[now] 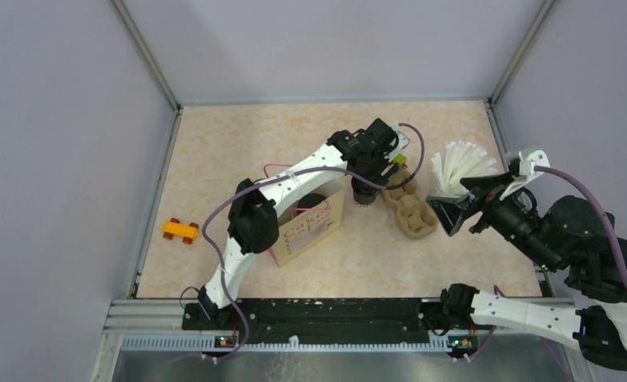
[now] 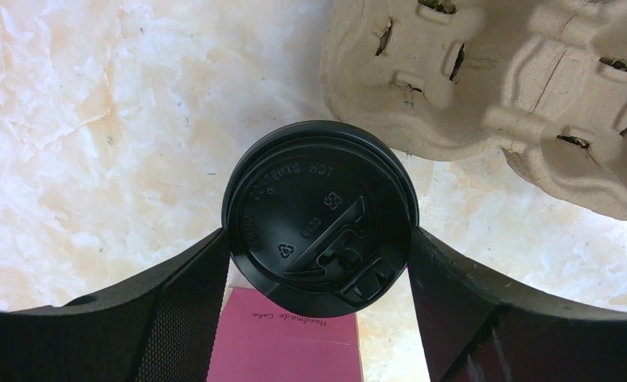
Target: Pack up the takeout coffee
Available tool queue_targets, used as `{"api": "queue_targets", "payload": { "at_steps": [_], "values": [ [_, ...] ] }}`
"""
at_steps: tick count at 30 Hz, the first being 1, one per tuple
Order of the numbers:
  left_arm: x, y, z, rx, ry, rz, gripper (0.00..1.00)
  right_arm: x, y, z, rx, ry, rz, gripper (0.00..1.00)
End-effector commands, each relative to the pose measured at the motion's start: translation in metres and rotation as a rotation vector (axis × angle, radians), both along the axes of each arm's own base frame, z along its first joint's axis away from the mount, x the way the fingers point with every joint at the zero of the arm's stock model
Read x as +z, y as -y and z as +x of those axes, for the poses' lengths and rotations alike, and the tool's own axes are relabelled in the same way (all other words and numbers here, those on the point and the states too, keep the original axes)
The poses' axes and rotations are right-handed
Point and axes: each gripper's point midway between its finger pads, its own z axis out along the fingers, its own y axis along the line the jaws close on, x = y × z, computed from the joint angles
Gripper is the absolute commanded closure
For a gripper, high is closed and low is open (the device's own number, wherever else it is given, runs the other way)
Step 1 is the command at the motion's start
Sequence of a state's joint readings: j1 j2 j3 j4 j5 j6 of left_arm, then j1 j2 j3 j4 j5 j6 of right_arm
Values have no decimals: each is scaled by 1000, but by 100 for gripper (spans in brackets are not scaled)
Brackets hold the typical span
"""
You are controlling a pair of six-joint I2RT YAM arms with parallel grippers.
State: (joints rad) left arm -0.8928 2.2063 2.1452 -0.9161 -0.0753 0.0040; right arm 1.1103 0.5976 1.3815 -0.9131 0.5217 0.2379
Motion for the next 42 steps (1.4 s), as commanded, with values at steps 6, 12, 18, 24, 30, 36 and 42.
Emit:
{"api": "queue_targets", "payload": {
  "at_steps": [6,12,18,24,30,36,42],
  "values": [
    [12,9,3,-37,30,-38,26,11,-2,3,-3,34,8,9],
    [15,9,0,-39,20,-41,30,11,-2,3,-1,31,14,9],
    [5,-1,1,7,7,14,17,12,-1,2,1,32,20,9],
    [3,-6,4,25,20,36,3,11,-2,1,6,28,20,9],
    [4,-4,6,27,33,29,3,14,-2,1,8,35,24,9],
    [0,0,6,13,25,17,6,13,-1,1,5,32,19,9],
    [-1,2,4,8,13,8,17,14,2,1,-2,39,17,9]
  ]
}}
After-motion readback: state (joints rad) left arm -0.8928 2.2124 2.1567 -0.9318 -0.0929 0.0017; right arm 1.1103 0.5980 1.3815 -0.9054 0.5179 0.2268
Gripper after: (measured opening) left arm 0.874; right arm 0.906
